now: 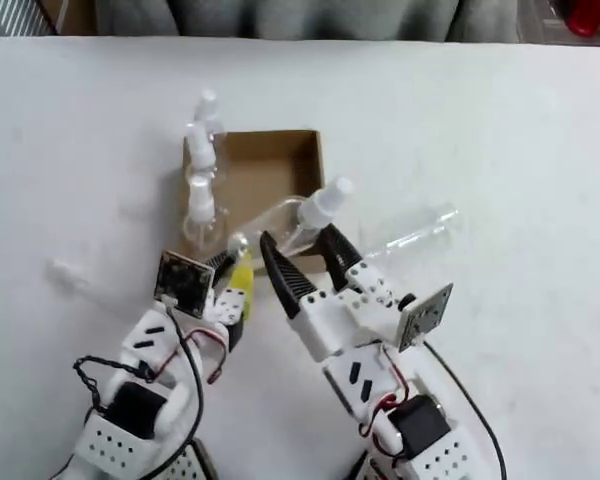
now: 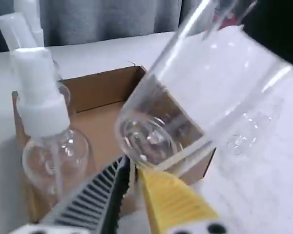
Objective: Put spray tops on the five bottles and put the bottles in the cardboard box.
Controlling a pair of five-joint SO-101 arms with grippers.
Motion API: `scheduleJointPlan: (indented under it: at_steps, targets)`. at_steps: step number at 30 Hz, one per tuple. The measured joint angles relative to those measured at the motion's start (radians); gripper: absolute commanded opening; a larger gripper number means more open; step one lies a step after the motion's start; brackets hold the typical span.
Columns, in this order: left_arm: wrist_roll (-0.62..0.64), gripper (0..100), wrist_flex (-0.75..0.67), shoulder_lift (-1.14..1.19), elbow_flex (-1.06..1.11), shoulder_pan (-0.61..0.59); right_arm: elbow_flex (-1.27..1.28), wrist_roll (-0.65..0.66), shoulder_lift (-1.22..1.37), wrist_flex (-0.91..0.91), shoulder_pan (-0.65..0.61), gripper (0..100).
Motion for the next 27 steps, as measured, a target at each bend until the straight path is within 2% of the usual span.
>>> scheduleJointPlan:
  at_steps: [6, 10, 13, 19, 27]
  targets:
    - [-0.003, 2, -0.002, -0.002, 0.0, -0.021, 0.003, 0.0, 0.015, -0.021, 0.081, 1.6]
    - [-0.003, 2, 0.015, -0.002, 0.0, -0.086, 0.003, 0.0, 0.017, -0.029, 0.133, 1.6]
    - [-0.003, 2, 0.054, -0.002, -0.003, -0.17, 0.003, 0.021, 0.017, -0.029, 0.133, 1.6]
    - [-0.009, 2, 0.219, -0.002, -0.003, -0.404, -0.003, 0.061, 0.017, -0.029, 0.132, 1.6]
    - [-0.173, 2, 0.333, -0.002, 0.002, -0.568, -0.058, 0.129, 0.025, -0.029, 0.132, 1.5]
